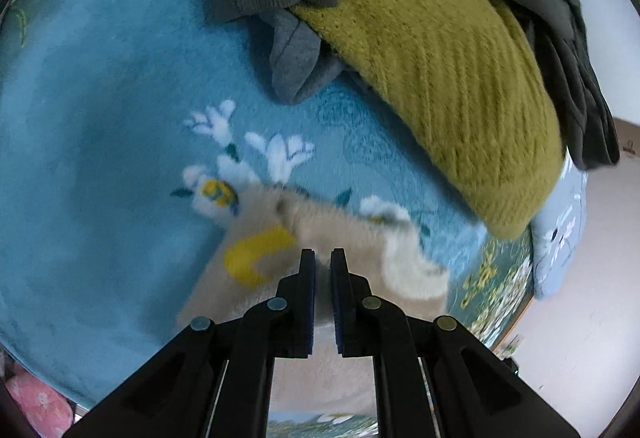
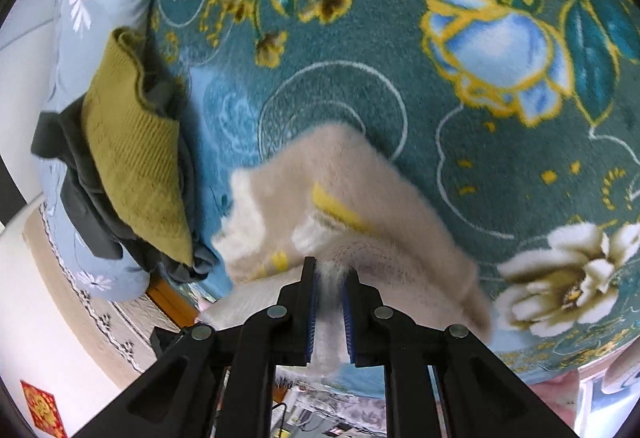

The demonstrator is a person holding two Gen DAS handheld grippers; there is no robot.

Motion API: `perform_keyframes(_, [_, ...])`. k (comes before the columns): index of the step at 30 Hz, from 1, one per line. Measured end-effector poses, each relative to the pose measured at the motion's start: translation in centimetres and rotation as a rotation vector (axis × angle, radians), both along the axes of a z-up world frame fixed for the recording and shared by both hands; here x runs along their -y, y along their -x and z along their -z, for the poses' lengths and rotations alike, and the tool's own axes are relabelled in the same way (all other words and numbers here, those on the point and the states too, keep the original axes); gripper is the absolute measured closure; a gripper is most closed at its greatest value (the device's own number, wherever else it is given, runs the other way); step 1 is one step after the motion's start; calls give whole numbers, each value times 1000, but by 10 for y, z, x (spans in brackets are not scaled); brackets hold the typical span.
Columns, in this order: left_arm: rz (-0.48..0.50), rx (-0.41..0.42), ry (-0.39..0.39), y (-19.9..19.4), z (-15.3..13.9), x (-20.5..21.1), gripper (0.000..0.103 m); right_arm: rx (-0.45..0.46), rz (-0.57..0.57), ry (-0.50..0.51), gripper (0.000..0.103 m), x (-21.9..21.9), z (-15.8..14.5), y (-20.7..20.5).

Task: Fold clothes

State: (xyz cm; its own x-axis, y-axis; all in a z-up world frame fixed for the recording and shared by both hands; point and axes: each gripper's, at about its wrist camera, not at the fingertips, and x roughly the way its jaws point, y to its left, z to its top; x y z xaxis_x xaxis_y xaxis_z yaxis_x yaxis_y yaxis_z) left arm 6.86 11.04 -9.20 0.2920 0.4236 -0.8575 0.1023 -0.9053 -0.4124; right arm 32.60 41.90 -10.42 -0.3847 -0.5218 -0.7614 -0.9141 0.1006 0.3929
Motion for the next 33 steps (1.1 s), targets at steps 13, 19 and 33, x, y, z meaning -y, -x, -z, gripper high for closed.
perform_keyframes(13, [-78,-35,-61,15,0,13,96,-76,108,-22,62,-18,1,-3])
perform_keyframes(19, [25,-123,-116,-11,-13,25,85,-110,101,-177,43,-26,-24,-17])
perform_keyframes(33, [326,-243,-22,-58,1,10,89,-34,-286,-343,72,33,-20,-8])
